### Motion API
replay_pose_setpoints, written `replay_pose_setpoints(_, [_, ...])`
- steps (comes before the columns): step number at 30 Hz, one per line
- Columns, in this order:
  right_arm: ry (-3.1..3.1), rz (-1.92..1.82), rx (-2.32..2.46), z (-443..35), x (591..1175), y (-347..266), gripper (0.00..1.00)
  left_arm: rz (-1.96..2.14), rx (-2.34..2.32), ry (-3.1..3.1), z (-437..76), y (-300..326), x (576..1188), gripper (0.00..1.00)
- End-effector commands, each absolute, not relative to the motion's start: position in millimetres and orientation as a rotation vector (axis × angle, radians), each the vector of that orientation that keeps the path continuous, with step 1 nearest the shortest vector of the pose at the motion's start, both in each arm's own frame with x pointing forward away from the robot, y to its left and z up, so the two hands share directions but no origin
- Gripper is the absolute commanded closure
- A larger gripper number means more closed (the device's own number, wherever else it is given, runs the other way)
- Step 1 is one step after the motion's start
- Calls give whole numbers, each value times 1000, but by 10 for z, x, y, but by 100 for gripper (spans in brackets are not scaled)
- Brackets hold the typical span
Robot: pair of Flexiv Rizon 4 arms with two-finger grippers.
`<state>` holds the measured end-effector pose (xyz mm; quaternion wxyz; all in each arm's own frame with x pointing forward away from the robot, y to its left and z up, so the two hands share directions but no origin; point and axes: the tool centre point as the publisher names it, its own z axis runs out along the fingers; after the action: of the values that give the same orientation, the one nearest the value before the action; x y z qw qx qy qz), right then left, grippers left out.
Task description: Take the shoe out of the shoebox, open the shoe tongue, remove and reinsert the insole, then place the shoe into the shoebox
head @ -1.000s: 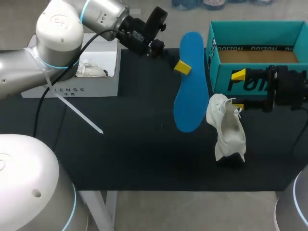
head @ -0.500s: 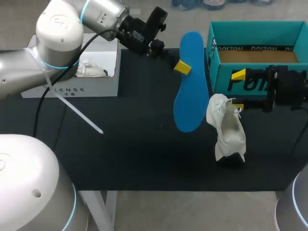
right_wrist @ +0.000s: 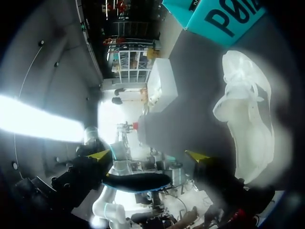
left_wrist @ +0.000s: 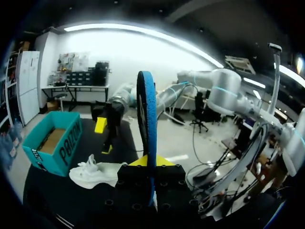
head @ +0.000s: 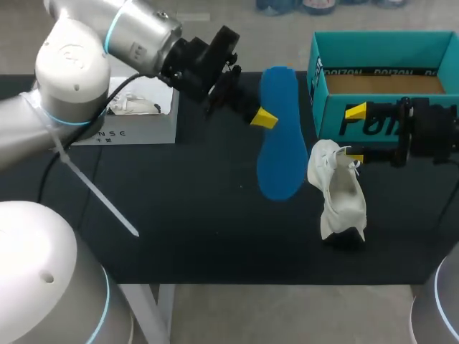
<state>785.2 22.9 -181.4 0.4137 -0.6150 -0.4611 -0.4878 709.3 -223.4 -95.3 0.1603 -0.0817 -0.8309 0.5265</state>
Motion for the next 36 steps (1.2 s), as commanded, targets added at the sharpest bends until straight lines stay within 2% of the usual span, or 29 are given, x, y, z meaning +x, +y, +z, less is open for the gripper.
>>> replay_pose_setpoints(1, [-1158, -1227, -1550, -1816, 7848, 244, 0, 1811, -336, -2456, -1112, -2009, 6579, 100])
replay_pose_setpoints(7, [-1158, -1227, -1550, -1816, 7848, 244, 0, 1947, -414, -2526, -1350, -2085, 6253, 100])
replay_pose_setpoints(13, [-1158, -1227, -1550, -1816, 7848, 244, 0, 2064, -412, -2520, -1557, -2138, 6189, 100])
replay_pose_setpoints(36, [-1158, -1227, -1550, -1816, 7848, 244, 0, 2052, -436, -2655, -1477, -2215, 6159, 100])
